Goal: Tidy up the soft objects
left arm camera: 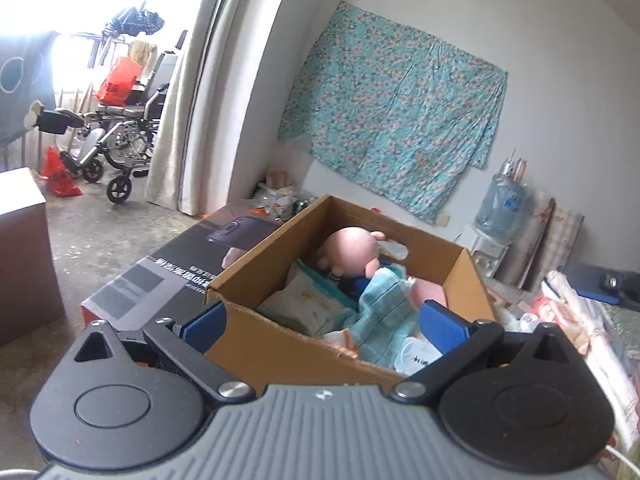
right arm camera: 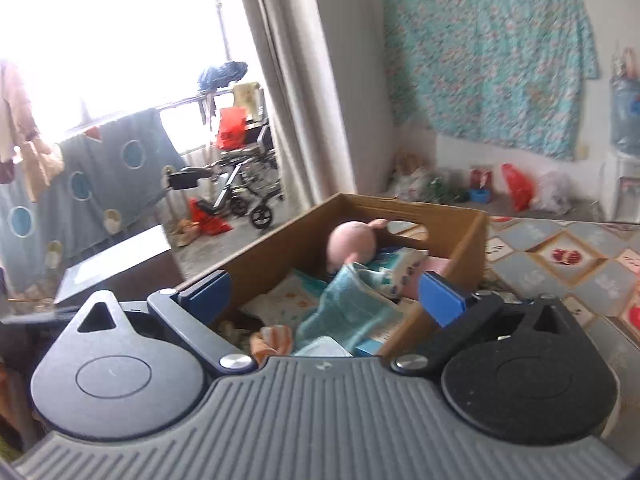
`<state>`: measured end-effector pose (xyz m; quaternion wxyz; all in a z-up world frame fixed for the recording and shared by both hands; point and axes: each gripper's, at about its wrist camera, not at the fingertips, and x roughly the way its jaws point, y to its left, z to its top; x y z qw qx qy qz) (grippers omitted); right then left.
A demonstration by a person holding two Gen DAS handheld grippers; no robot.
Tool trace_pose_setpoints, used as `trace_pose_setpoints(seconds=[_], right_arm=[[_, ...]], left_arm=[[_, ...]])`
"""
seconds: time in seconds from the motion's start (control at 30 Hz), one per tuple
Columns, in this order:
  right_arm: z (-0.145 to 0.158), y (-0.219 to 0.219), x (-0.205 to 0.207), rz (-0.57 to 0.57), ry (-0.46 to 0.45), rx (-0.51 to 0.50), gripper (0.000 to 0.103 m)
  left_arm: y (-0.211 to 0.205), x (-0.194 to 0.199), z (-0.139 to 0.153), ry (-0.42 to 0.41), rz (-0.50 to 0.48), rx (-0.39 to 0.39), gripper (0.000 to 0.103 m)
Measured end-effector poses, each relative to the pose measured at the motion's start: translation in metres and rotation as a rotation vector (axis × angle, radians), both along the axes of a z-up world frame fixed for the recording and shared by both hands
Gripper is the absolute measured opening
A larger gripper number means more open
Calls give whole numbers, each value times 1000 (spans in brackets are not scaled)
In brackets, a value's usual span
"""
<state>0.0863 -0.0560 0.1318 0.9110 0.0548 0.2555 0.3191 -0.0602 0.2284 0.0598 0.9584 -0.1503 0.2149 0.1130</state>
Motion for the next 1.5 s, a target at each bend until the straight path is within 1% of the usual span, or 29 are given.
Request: trace_pose_setpoints(seconds=[0.03, 0.13, 0.2, 0.3, 0.4, 0.47, 0.53, 0.6, 0.7, 0.8, 0.93, 1.0, 1.07, 1.13, 1.3, 1.4, 1.5], right_arm=[[-3, -2, -5, -14, 4, 6, 101], [-11, -10, -19, -65, 20, 73, 101], [-15, -14, -31, -120, 0, 86, 102], [-20, -11, -50, -175, -32, 24, 102], [-31, -5, -65, -204, -20, -18, 102], [-39, -2, -73, -222, 0, -24, 102], [-45, 3, -78, -247, 14, -40, 102], [-49, 7, -82, -269, 15, -69, 102], [-51, 10, -85, -308, 4, -97, 102], [-47, 9, -90, -367, -18, -129, 102], [-43, 7, -88, -413, -4, -127, 102], [-42, 8, -88, -407, 11, -117, 102], [-43, 8, -86, -377, 24, -103, 102], [-44, 9, -85, -358, 43, -87, 102], [-51, 17, -75, -338, 100, -103, 102], [-58, 21, -69, -326, 136, -120, 102], [-62, 24, -65, -327, 149, -138, 102]], left_arm=[[-2, -2, 0, 3, 5, 8, 103], [-11, -9, -2, 13, 30, 27, 103], [-22, -11, -5, 47, 48, 71, 103], [-37, -10, -10, 102, 52, 142, 103], [-45, -9, -13, 143, 31, 163, 103], [-50, -11, -12, 136, 27, 185, 103], [-54, -11, -12, 120, 27, 227, 103], [-59, -13, -11, 105, 20, 272, 103], [-64, -9, -9, 115, -15, 325, 103], [-67, -8, -7, 119, 9, 324, 103], [-67, -4, -3, 144, -8, 288, 103], [-69, -3, 0, 162, -20, 287, 103], [-74, 0, 2, 186, -17, 295, 103], [-75, 2, 3, 202, -20, 285, 103], [-77, 6, 3, 224, -37, 260, 103], [-78, 10, 2, 233, -39, 260, 103], [-79, 13, 0, 248, -36, 273, 103]])
